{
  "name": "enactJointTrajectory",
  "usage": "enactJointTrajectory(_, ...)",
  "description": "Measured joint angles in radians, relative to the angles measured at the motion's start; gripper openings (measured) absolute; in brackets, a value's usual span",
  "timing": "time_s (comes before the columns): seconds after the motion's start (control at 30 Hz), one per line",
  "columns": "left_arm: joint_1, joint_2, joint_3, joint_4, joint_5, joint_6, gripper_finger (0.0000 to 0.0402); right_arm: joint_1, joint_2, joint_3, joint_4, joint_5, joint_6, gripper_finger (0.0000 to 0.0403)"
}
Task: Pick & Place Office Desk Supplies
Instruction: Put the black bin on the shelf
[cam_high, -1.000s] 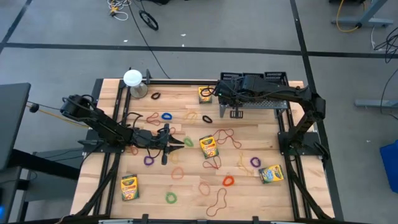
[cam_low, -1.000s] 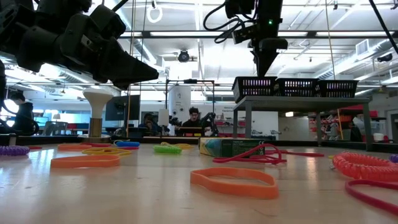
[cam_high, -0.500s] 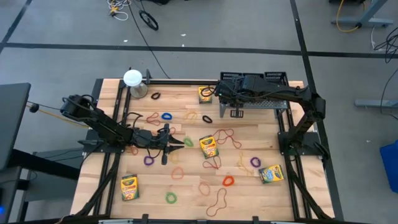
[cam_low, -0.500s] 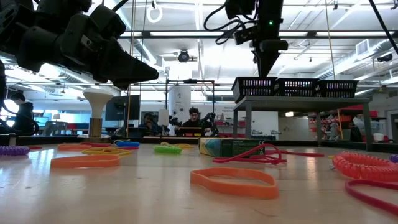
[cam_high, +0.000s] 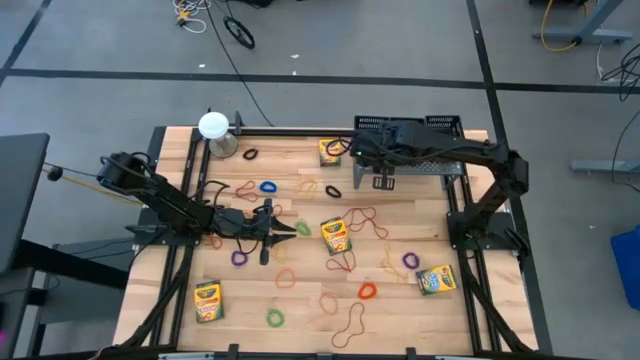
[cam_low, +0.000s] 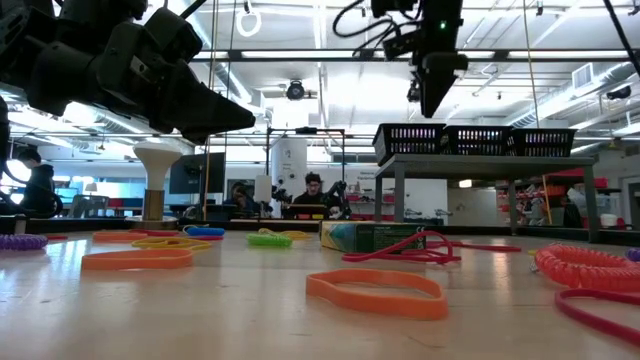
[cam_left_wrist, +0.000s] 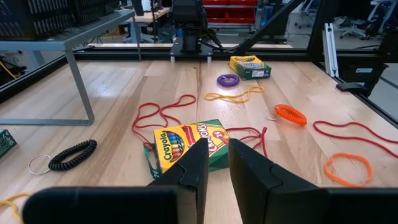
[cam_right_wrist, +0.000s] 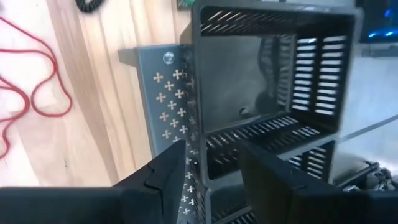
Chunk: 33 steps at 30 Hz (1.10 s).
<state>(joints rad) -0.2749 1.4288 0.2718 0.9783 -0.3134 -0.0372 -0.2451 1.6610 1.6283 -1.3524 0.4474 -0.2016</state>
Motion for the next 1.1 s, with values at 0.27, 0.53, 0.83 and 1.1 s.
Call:
enactJointTrajectory(0.27,0.000,0.000,0.000,0.000,0.000,0.000,0.0068,0.036,-0.105,0.000,0.005,0.028,0.048,0.0162)
enactJointTrajectory(0.53,0.000,0.000,0.000,0.000,0.000,0.000,0.0068,0.011,-0.168,0.001,0.004,0.027,0.155,0.0150)
enactJointTrajectory(0.83,0.000,0.000,0.000,0.000,0.000,0.000,0.0068,-0.123,-0.170,0.001,0.087,0.007,0.251,0.0024)
enactJointTrajectory(1.1,0.000,0.000,0.000,0.000,0.000,0.000,0.0068,-0.187,-0.152,0.001,0.132,-0.033,0.294,0.0022)
